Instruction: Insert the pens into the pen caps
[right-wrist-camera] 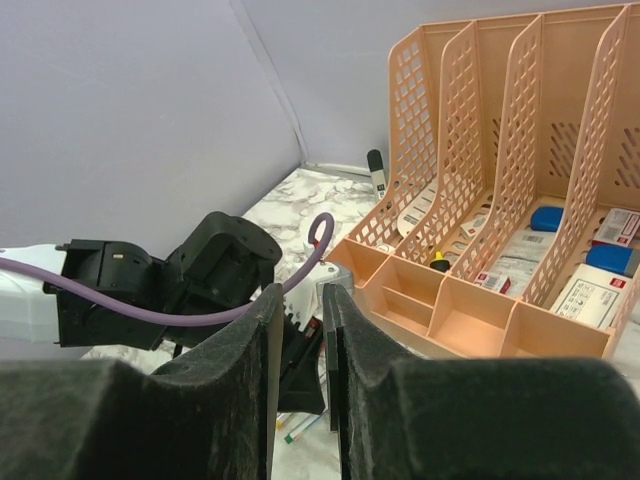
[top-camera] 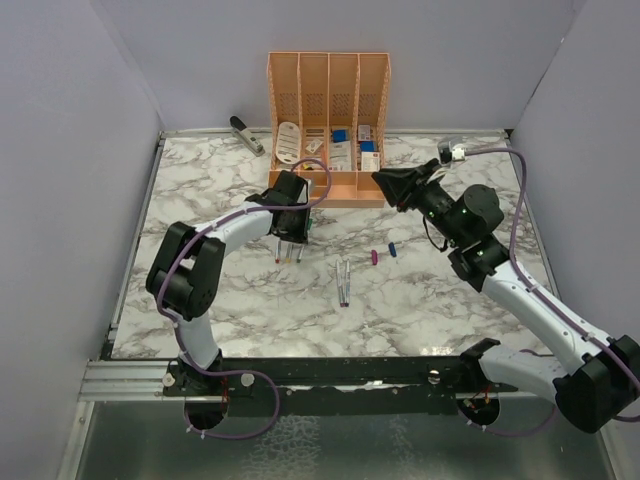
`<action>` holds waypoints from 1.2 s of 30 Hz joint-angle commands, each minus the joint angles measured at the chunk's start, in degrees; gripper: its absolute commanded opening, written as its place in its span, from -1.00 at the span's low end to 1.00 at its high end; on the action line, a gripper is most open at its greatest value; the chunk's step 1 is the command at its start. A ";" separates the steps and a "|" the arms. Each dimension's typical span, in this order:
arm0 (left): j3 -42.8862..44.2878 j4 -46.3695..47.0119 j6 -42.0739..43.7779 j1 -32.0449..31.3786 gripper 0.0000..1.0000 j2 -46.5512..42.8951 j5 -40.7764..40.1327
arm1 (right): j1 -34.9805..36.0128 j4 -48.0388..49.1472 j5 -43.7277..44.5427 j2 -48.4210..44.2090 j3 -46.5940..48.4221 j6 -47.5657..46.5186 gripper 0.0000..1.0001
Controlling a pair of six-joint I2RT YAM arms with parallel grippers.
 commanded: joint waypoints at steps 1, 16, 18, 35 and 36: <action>-0.81 -0.64 -0.26 -0.19 -0.57 1.87 -0.77 | 0.32 -0.36 0.64 0.47 1.61 0.70 -0.54; 2.29 -1.07 0.89 -0.26 -0.55 0.65 -1.40 | 0.31 0.81 0.17 1.81 0.93 1.90 -0.54; 3.15 -1.69 1.08 -0.26 -0.53 -0.17 -1.38 | 0.31 0.68 0.50 1.94 0.98 1.79 -0.53; -2.42 -0.20 4.90 -4.28 -0.48 -7.95 10.61 | 0.58 -23.30 10.43 4.17 4.32 -3.50 -0.53; -2.84 -0.20 5.26 -5.07 -0.48 -7.82 11.51 | 0.58 -24.08 11.32 4.03 4.20 -3.51 -0.53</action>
